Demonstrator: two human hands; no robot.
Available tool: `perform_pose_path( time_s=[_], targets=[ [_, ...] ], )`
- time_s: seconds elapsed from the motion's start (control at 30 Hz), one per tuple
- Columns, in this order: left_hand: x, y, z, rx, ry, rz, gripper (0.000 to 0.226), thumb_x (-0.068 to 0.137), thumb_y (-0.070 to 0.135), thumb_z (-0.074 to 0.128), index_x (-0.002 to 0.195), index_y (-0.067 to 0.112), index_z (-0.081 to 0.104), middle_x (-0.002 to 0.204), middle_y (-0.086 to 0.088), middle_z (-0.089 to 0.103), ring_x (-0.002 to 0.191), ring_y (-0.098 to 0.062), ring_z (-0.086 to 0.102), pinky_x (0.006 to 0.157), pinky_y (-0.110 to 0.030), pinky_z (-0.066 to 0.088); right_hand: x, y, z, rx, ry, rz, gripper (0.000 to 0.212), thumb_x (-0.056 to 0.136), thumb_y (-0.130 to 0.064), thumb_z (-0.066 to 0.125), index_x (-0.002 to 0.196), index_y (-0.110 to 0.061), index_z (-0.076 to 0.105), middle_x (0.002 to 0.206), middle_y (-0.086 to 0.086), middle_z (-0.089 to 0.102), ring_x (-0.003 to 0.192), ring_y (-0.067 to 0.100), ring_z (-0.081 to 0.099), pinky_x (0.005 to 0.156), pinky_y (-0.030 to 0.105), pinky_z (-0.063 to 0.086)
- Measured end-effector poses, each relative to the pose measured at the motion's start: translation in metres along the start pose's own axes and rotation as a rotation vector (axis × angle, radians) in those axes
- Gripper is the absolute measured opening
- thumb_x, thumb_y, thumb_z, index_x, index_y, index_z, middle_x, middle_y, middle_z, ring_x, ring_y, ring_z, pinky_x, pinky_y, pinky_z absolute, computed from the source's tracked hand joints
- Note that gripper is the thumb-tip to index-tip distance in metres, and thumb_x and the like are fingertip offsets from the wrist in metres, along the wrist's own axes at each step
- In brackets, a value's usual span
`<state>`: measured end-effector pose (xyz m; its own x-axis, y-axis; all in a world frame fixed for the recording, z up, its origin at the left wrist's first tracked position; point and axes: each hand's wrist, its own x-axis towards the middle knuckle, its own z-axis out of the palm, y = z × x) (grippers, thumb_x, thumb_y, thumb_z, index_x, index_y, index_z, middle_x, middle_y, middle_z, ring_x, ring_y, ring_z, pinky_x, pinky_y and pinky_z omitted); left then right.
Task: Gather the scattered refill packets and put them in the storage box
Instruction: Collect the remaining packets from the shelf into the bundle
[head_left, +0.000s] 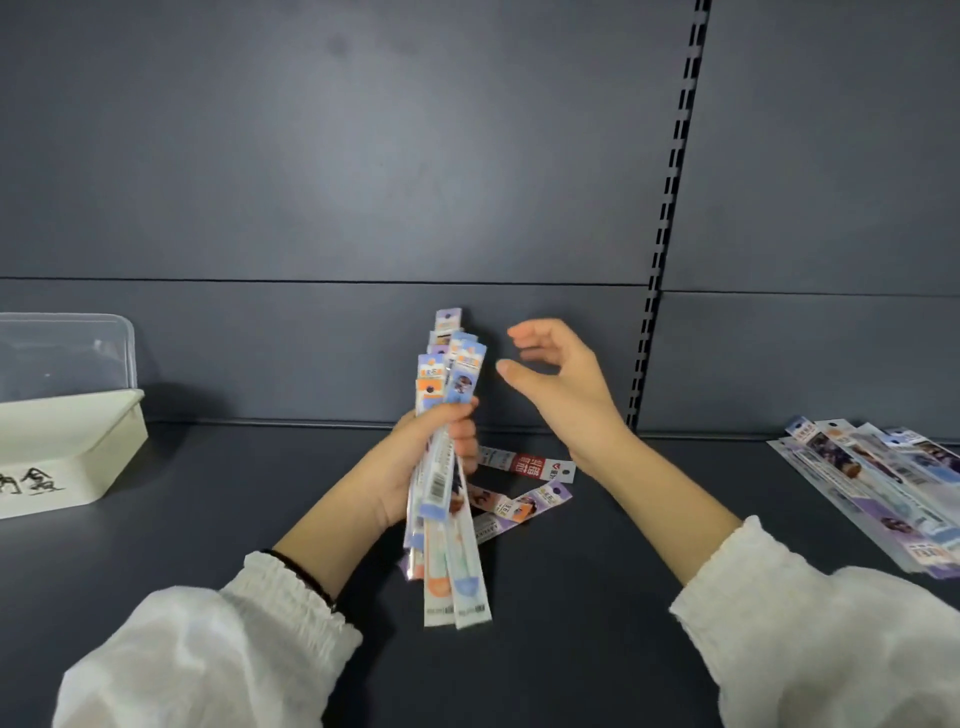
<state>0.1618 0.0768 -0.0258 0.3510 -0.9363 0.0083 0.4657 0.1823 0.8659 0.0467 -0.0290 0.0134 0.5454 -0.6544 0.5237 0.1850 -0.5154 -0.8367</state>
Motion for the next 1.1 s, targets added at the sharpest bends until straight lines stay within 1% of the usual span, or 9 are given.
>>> perform_pose_path(
  time_s=[0.07, 0.13, 0.23, 0.33, 0.53, 0.6, 0.8, 0.93, 1.1],
  targets=[
    [0.004, 0.007, -0.011, -0.110, 0.064, 0.061, 0.013, 0.081, 0.019, 0.060, 0.081, 0.018, 0.048, 0.047, 0.008, 0.043, 0.039, -0.005, 0.043, 0.049, -0.021, 0.050, -0.006, 0.013, -0.015, -0.069, -0.048, 0.026, 0.023, 0.083, -0.011, 0.069, 0.096, -0.027, 0.060, 0.109, -0.002, 0.062, 0.096, 0.005, 0.058, 0.085, 0.017, 0.044],
    [0.007, 0.013, -0.021, -0.175, 0.111, 0.121, 0.008, 0.089, 0.020, 0.056, 0.083, 0.018, 0.051, 0.047, 0.008, 0.044, 0.040, -0.005, 0.045, 0.057, -0.025, 0.056, -0.012, 0.027, -0.031, -0.188, -0.254, 0.094, 0.018, 0.084, -0.016, 0.070, 0.099, -0.024, 0.065, 0.105, -0.004, 0.065, 0.091, -0.002, 0.060, 0.084, 0.018, 0.044],
    [0.007, 0.019, -0.030, -0.238, 0.138, 0.164, 0.017, 0.096, 0.025, 0.048, 0.082, 0.016, 0.051, 0.047, 0.008, 0.044, 0.037, -0.003, 0.043, 0.041, -0.017, 0.045, -0.021, 0.044, -0.045, -0.439, -0.651, 0.165, 0.029, 0.081, -0.033, 0.073, 0.109, -0.024, 0.069, 0.113, -0.006, 0.059, 0.096, -0.003, 0.059, 0.083, 0.014, 0.045],
    [0.007, 0.023, -0.032, -0.275, 0.149, 0.187, 0.021, 0.098, 0.025, 0.044, 0.080, 0.016, 0.050, 0.045, 0.009, 0.042, 0.031, -0.002, 0.036, 0.032, -0.012, 0.030, -0.025, 0.054, -0.045, -0.695, -0.793, 0.078, 0.044, 0.077, -0.050, 0.071, 0.119, -0.035, 0.065, 0.122, -0.014, 0.049, 0.120, 0.004, 0.036, 0.102, 0.023, 0.035],
    [0.009, 0.024, -0.040, -0.294, 0.168, 0.166, 0.018, 0.095, 0.023, 0.047, 0.078, 0.017, 0.048, 0.048, 0.007, 0.043, 0.030, -0.002, 0.035, 0.030, -0.011, 0.027, -0.030, 0.056, -0.033, -0.722, -0.666, -0.024, 0.042, 0.071, -0.059, 0.070, 0.105, -0.035, 0.069, 0.114, -0.017, 0.050, 0.114, 0.005, 0.036, 0.101, 0.030, 0.037],
    [0.009, 0.023, -0.041, -0.272, 0.171, 0.157, 0.015, 0.091, 0.022, 0.052, 0.078, 0.017, 0.046, 0.048, 0.007, 0.043, 0.030, -0.003, 0.034, 0.030, -0.011, 0.026, -0.030, 0.054, -0.031, -0.692, -0.648, -0.017, 0.031, 0.072, -0.050, 0.075, 0.097, -0.034, 0.069, 0.111, -0.015, 0.052, 0.109, 0.005, 0.041, 0.095, 0.027, 0.039],
    [0.012, 0.018, -0.037, -0.214, 0.131, 0.105, 0.016, 0.086, 0.015, 0.056, 0.075, 0.016, 0.045, 0.050, 0.005, 0.046, 0.031, -0.002, 0.036, 0.032, -0.012, 0.031, -0.026, 0.045, -0.035, -0.148, -0.445, 0.276, 0.010, 0.077, -0.013, 0.077, 0.085, -0.015, 0.070, 0.086, -0.003, 0.067, 0.077, 0.006, 0.059, 0.073, 0.019, 0.047],
    [0.009, 0.018, -0.036, -0.212, 0.165, 0.099, 0.016, 0.090, 0.016, 0.055, 0.077, 0.017, 0.046, 0.052, 0.005, 0.047, 0.034, -0.002, 0.039, 0.032, -0.013, 0.034, -0.019, 0.044, -0.048, 0.191, -0.335, 0.432, 0.008, 0.082, -0.005, 0.071, 0.083, -0.012, 0.067, 0.085, 0.005, 0.070, 0.081, 0.014, 0.065, 0.080, 0.029, 0.049],
    [0.005, 0.017, -0.034, -0.218, 0.202, 0.099, 0.008, 0.084, 0.017, 0.058, 0.081, 0.016, 0.050, 0.054, 0.004, 0.053, 0.036, -0.003, 0.044, 0.033, -0.014, 0.037, -0.012, 0.043, -0.057, 0.417, -0.171, 0.449, 0.010, 0.088, -0.008, 0.063, 0.086, -0.016, 0.069, 0.090, 0.001, 0.073, 0.088, 0.013, 0.067, 0.079, 0.028, 0.050]
  ],
)
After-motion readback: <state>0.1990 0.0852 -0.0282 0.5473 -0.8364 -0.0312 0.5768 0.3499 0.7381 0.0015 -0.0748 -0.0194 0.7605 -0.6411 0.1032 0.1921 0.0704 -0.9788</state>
